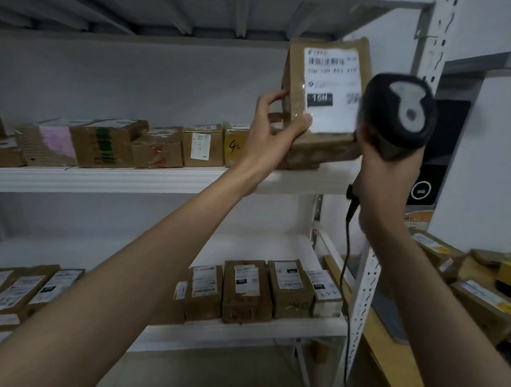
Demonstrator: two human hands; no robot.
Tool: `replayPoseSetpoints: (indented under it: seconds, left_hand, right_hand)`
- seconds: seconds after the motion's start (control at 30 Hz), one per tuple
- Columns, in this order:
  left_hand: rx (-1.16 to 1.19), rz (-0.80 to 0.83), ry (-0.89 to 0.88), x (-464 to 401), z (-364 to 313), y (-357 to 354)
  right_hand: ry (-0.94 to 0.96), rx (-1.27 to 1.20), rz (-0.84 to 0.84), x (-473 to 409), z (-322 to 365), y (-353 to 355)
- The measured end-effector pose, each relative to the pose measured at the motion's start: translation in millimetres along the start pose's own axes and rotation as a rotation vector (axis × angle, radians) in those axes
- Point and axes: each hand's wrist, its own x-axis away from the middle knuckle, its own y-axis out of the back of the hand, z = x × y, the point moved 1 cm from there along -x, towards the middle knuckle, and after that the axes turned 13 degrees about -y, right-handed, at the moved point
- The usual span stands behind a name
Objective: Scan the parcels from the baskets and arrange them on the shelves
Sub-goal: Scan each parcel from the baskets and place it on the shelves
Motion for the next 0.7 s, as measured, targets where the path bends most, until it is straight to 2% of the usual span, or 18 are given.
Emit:
replayPoseSetpoints:
  seconds: [0.13, 0.27, 0.5, 0.7]
  left_hand:
    - [-0.062, -0.001, 0.022, -44, -3, -35]
    - [-0.023, 0.088, 0.11, -66, -1, -65]
    - [-0.226, 0.258, 0.173, -75, 20, -88]
    - [-0.296, 0.238, 0.219, -81, 47, -100]
  right_hand:
    - [0.084, 0.003, -0.076, -43, 24, 3]
    - [0.106, 0.057, -0.109, -76, 30, 7]
    - [-0.027, 0.258, -0.158, -112, 1, 13]
    - [-0.082, 0.393, -0.149, -138, -27, 20]
